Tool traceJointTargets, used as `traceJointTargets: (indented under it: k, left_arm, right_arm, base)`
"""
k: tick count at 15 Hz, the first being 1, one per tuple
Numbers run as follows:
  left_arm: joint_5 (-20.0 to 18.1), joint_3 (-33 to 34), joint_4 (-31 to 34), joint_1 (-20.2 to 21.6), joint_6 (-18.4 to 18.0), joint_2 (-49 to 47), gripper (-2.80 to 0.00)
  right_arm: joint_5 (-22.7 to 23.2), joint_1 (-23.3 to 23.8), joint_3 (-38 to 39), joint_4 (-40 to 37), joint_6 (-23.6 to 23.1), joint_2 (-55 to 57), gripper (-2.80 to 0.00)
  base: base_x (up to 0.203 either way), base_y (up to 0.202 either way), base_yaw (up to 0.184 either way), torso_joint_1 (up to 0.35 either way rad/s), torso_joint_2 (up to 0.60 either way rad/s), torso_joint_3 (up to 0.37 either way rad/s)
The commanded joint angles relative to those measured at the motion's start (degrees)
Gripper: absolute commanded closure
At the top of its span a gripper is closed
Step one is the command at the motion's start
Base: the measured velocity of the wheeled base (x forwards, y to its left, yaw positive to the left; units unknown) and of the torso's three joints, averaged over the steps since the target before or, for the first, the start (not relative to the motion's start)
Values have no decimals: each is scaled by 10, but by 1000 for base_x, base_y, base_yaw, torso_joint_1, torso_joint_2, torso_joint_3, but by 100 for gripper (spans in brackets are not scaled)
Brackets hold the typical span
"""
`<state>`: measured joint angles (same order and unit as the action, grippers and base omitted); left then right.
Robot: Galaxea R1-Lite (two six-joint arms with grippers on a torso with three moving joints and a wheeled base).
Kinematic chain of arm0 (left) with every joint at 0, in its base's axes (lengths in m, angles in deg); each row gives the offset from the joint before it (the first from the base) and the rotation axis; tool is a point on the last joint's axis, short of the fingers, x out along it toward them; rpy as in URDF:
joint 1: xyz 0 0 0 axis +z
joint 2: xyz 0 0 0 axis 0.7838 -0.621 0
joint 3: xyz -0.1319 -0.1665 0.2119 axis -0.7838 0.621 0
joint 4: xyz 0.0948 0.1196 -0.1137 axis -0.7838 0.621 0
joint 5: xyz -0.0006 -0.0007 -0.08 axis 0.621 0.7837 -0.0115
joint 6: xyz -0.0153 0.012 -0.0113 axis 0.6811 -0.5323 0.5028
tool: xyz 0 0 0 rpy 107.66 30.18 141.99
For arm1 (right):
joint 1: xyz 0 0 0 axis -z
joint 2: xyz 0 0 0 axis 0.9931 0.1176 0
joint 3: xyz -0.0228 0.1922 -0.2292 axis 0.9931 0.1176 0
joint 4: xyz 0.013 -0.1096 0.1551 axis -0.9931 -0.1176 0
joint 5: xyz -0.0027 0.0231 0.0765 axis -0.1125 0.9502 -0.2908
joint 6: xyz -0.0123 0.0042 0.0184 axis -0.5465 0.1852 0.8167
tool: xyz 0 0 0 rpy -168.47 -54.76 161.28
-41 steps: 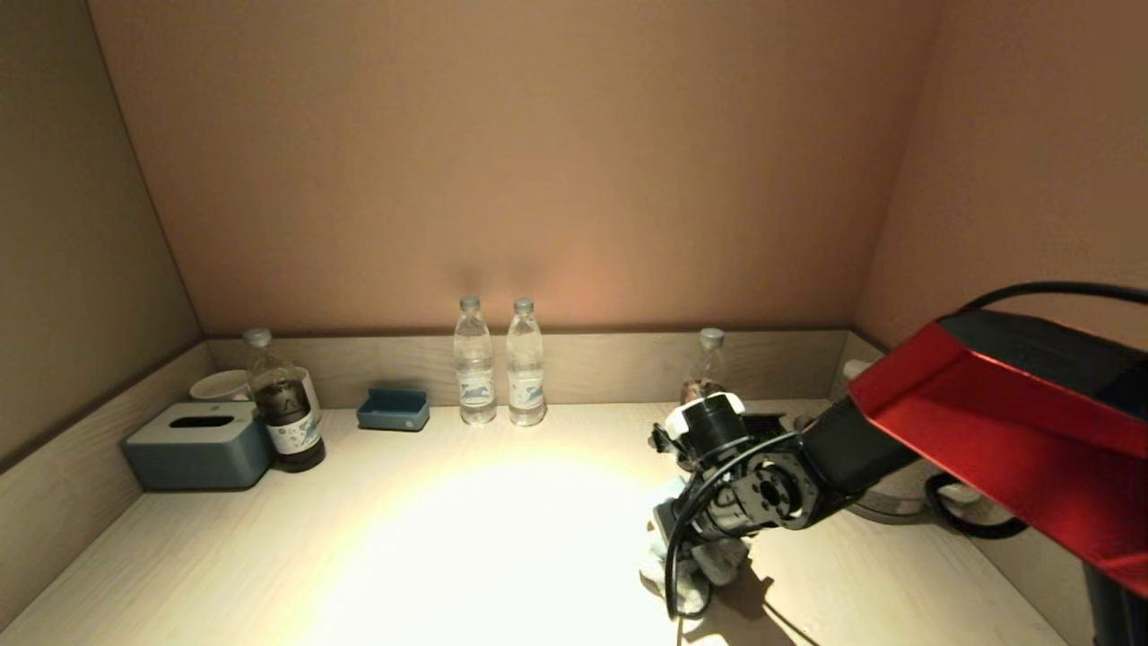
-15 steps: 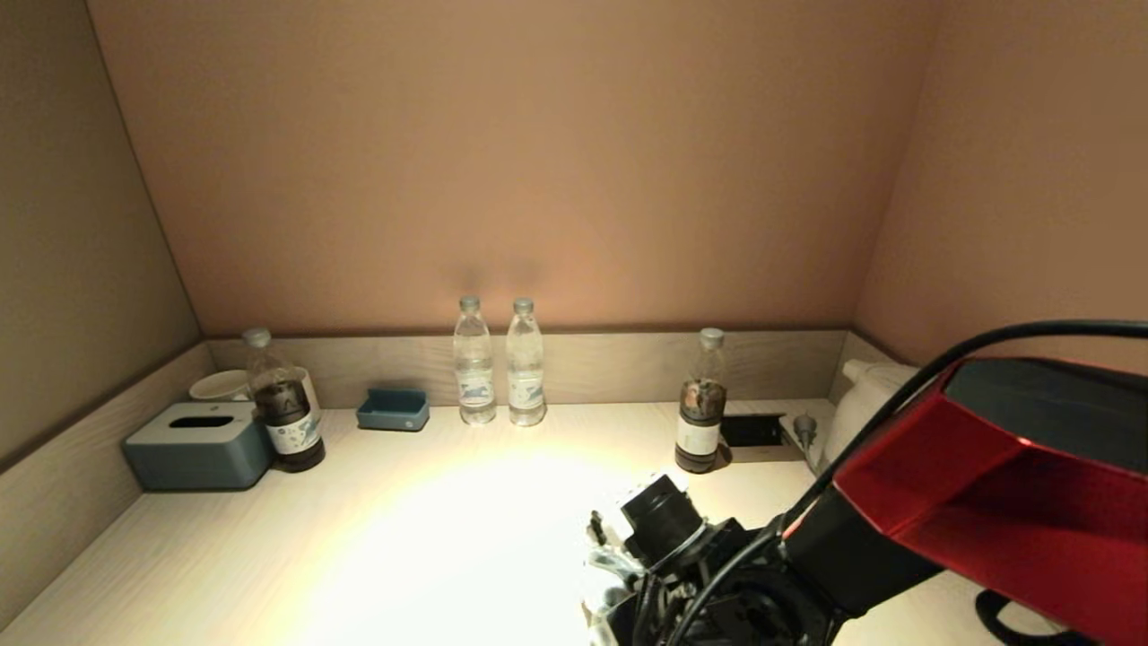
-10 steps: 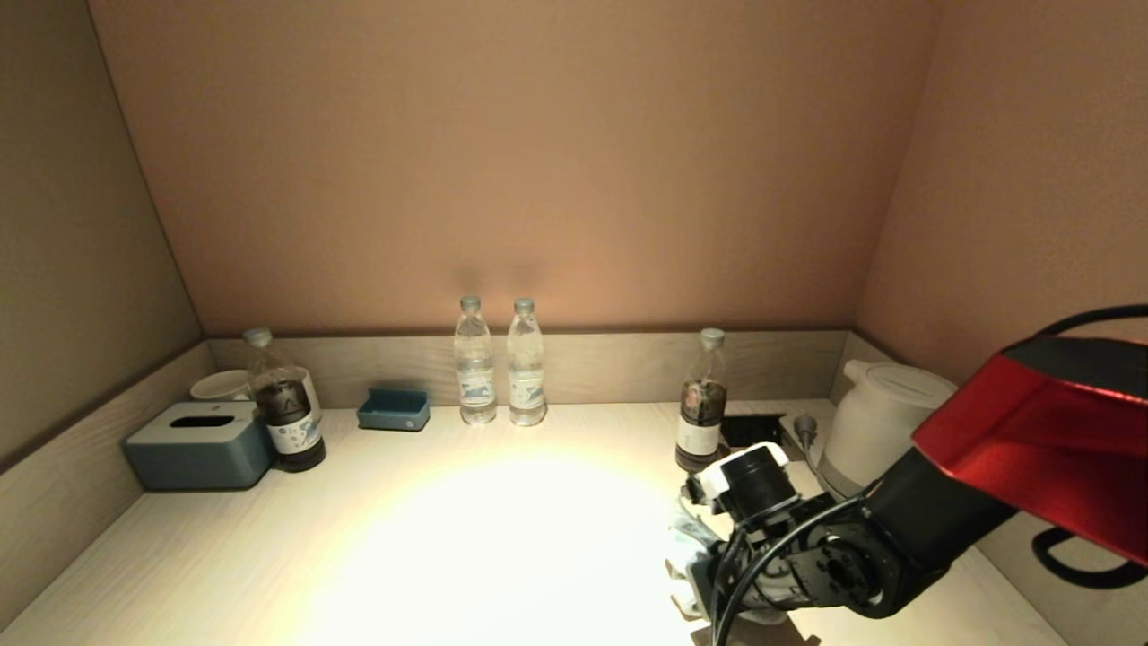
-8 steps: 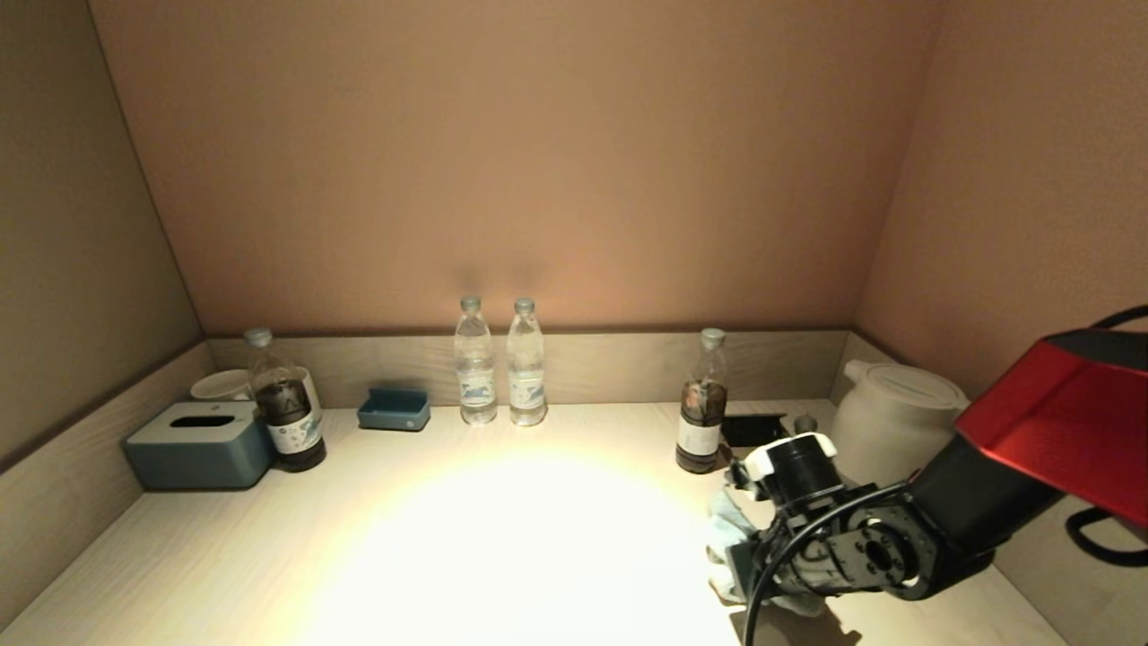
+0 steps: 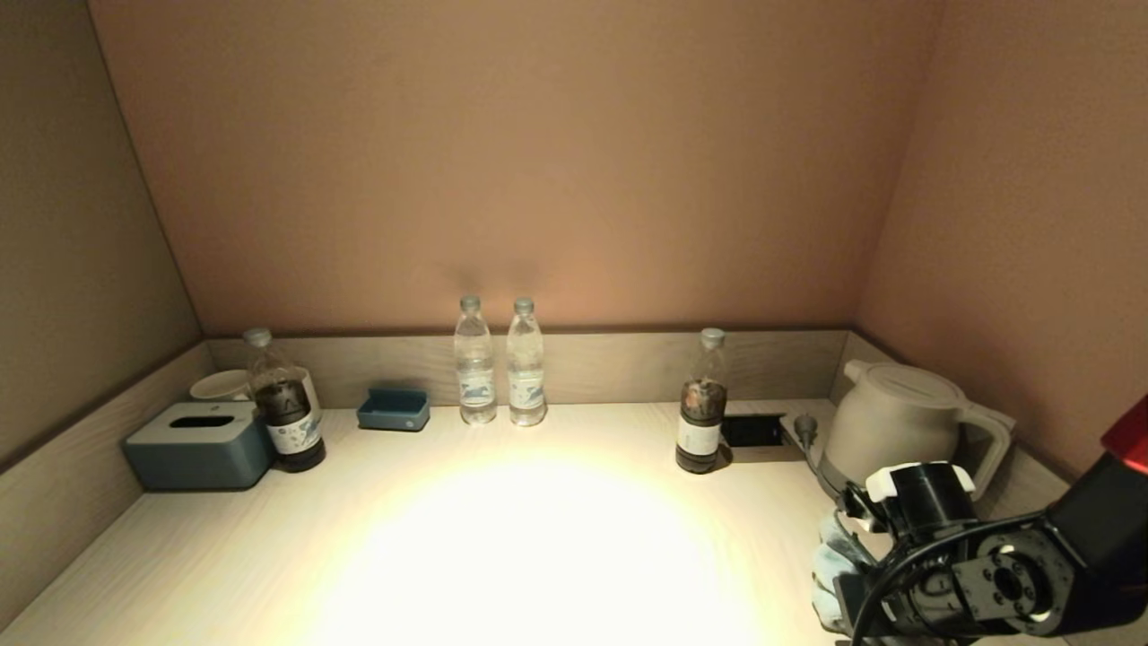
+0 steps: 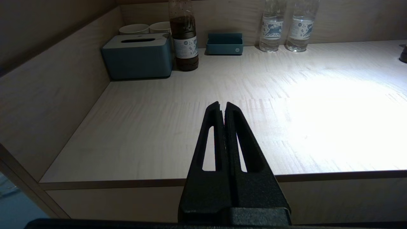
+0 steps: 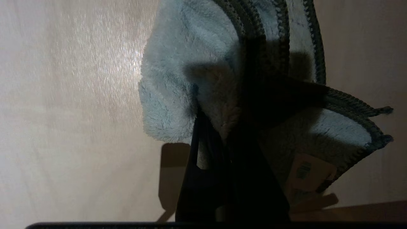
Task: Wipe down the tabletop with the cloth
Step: Sweep the stains on the table
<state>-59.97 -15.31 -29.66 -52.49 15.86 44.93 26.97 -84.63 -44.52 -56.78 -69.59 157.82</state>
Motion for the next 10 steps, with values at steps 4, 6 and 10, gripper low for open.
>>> traceJointTargets:
  k: [4,6,10]
  left_arm:
    - [0,0,0,0,0,0,0]
    - [0,0,0,0,0,0,0]
    - [0,0,0,0,0,0,0]
  right_arm:
    - [2,-104,56,13,-10,-53,0]
    - [2,-174,46,13,1,-42,0]
    - [-2,-243,-48,11,22,31,0]
  base:
    - [0,0,0,0,0,0]
    - [0,0,0,0,0,0]
    - [0,0,0,0,0,0]
